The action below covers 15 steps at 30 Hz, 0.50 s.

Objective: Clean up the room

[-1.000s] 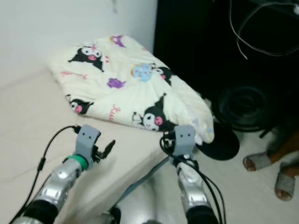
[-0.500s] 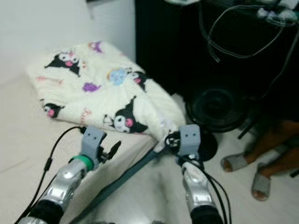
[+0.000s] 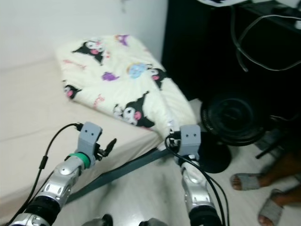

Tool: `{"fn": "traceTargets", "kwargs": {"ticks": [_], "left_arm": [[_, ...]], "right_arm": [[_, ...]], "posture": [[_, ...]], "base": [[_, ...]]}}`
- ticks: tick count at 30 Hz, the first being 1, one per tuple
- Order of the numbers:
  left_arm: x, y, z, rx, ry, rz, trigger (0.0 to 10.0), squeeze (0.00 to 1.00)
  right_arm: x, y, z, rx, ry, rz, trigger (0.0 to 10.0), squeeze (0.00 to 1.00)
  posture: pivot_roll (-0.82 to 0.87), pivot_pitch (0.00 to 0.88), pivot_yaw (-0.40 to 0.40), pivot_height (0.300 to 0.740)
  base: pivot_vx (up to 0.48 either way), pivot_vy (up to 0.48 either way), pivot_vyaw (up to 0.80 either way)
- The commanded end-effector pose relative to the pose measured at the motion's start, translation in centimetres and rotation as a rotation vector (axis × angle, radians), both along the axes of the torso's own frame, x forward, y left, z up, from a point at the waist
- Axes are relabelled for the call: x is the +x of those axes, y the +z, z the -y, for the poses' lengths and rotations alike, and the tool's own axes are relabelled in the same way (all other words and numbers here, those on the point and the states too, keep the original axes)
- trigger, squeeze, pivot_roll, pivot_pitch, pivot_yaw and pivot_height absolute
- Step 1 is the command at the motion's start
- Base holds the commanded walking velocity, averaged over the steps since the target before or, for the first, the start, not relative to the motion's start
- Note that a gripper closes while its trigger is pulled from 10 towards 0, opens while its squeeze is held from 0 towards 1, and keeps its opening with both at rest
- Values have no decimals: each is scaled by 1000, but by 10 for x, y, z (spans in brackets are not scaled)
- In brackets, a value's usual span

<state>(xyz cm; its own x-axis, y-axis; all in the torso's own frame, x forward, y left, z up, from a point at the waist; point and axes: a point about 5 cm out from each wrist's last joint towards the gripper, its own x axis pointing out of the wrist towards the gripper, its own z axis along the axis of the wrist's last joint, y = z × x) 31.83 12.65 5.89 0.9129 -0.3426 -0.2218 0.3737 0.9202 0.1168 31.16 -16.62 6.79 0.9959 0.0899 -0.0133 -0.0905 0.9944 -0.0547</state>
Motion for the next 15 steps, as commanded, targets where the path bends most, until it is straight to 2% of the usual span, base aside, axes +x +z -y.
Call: {"fn": "traceTargets", "kwargs": {"ticks": [1, 15], "left_arm": [[-4, -7, 0, 12, -1, -22, 10000, 0], [-4, -7, 2, 11, -7, -19, 10000, 0]], "right_arm": [[-3, -4, 4, -1, -12, -15, 10000, 0], [-4, -4, 6, 0, -22, -14, 10000, 0]], "posture": [[-22, 83, 71, 740], [-28, 72, 72, 740]], "base": [[0, 0, 775], [0, 0, 775]]}}
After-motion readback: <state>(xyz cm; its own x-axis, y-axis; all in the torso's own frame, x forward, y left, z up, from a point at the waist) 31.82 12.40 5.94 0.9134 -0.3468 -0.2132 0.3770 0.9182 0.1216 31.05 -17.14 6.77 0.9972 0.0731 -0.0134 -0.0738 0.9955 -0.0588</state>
